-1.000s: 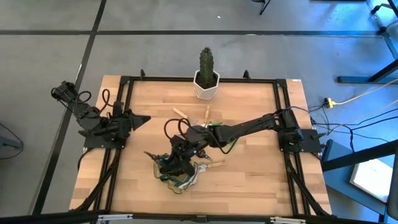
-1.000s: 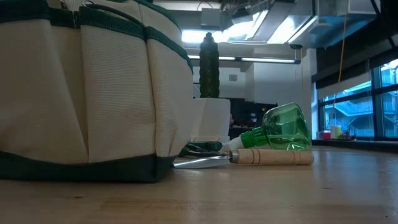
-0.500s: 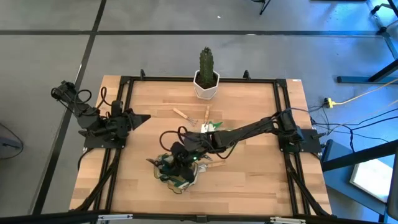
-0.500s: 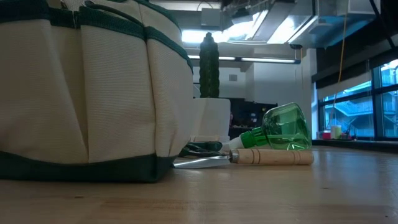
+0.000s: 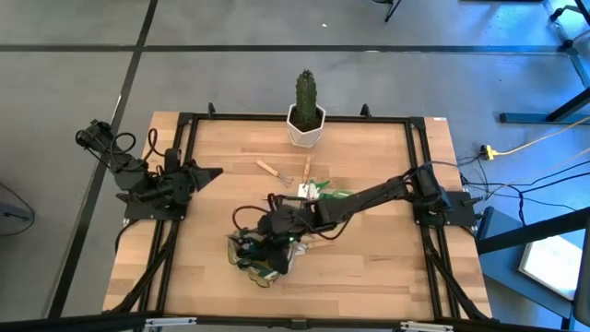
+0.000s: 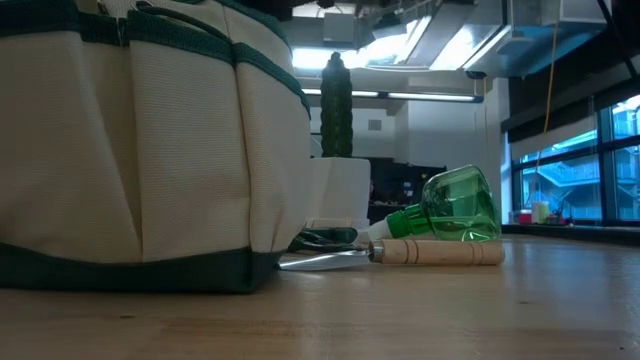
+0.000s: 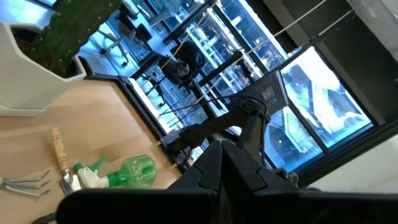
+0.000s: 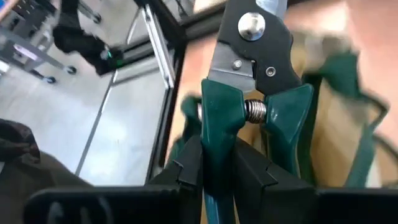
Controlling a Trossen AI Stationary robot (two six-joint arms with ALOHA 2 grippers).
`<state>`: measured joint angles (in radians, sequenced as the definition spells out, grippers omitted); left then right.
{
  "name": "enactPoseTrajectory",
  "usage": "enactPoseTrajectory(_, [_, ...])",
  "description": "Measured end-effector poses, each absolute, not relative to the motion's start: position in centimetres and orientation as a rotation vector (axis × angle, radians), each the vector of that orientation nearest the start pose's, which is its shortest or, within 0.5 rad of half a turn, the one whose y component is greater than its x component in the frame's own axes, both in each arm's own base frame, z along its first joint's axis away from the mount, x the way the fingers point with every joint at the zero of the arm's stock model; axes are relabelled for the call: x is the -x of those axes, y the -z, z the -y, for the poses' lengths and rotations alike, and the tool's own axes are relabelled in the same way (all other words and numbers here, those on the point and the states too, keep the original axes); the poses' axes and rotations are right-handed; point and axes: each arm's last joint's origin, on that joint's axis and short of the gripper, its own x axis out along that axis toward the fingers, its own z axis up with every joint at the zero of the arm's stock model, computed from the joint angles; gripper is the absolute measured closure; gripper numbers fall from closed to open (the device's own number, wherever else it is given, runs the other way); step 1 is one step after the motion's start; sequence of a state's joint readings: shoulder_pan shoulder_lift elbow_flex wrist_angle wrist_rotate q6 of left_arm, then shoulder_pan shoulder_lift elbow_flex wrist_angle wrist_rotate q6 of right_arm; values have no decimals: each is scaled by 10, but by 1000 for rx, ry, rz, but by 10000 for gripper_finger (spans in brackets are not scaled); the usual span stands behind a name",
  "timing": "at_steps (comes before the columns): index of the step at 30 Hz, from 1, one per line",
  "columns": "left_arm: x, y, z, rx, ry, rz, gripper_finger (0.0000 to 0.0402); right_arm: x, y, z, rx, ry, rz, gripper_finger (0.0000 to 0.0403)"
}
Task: Pick & Place Garden tools in Gardening bag
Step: Put the shear scissors into the gardening bag
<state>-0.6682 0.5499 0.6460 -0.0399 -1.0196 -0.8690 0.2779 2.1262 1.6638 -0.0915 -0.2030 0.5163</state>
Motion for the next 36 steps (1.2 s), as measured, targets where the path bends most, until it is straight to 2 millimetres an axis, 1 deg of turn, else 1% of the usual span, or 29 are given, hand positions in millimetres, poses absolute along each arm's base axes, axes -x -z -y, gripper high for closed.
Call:
enactPoseTrajectory(7, [-106, -329, 52, 890, -330, 193, 400, -462, -215, -139, -504, -304, -766, 349])
enactPoseTrajectory(11, [-106, -329, 52, 889, -344, 199, 397, -457, -215, -140, -524, -310, -818, 349])
enactPoseTrajectory(14, [-106, -330, 51, 880, -348, 201, 400, -455, -218, -141, -526, -310, -879, 349])
enactPoseTrajectory(17, [-107, -330, 52, 868, -348, 203, 400, -456, -223, -141, -503, -323, -871, 349])
enactPoseTrajectory(22, [-107, -331, 52, 855, -348, 203, 397, -451, -229, -139, -492, -298, -966, 349])
enactPoseTrajectory(31, [-107, -331, 52, 849, -348, 207, 400, -444, -223, -137, -503, -256, -1074, 349])
enactPoseTrajectory(36, [-108, -332, 53, 854, -348, 211, 399, -442, -222, -135, -506, -218, -1094, 349])
